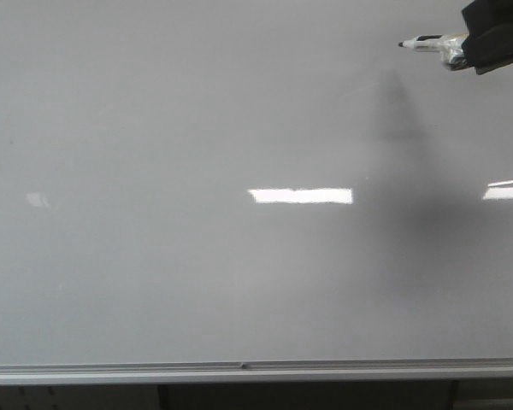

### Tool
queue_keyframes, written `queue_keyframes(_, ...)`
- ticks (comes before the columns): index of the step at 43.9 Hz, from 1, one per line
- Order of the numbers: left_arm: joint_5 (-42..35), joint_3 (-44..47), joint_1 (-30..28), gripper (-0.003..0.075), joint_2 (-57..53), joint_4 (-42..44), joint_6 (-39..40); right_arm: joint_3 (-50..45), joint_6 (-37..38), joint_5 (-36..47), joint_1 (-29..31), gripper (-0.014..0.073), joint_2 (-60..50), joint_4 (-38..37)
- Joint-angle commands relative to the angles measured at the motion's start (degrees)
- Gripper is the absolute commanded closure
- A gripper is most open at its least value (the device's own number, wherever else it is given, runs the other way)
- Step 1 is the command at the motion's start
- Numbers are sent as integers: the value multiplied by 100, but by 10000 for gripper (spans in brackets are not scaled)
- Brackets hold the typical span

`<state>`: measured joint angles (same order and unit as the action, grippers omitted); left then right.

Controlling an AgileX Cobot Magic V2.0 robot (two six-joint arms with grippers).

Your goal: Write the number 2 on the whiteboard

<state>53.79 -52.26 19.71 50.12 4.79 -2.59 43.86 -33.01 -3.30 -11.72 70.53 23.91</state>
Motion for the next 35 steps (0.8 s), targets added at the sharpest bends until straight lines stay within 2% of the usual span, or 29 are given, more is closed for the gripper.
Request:
queue_keyframes(1,-347,-152,-18,230,-22,7,67,170,-50,670,-25,590,-33,52)
queue_keyframes(27,-362,-152,-18,229,-22,44,67,170,-50,964,43,590,352,52)
queue_keyframes(35,-362,-152,-18,230,-22,41,67,170,-50,498,363,590,352,180)
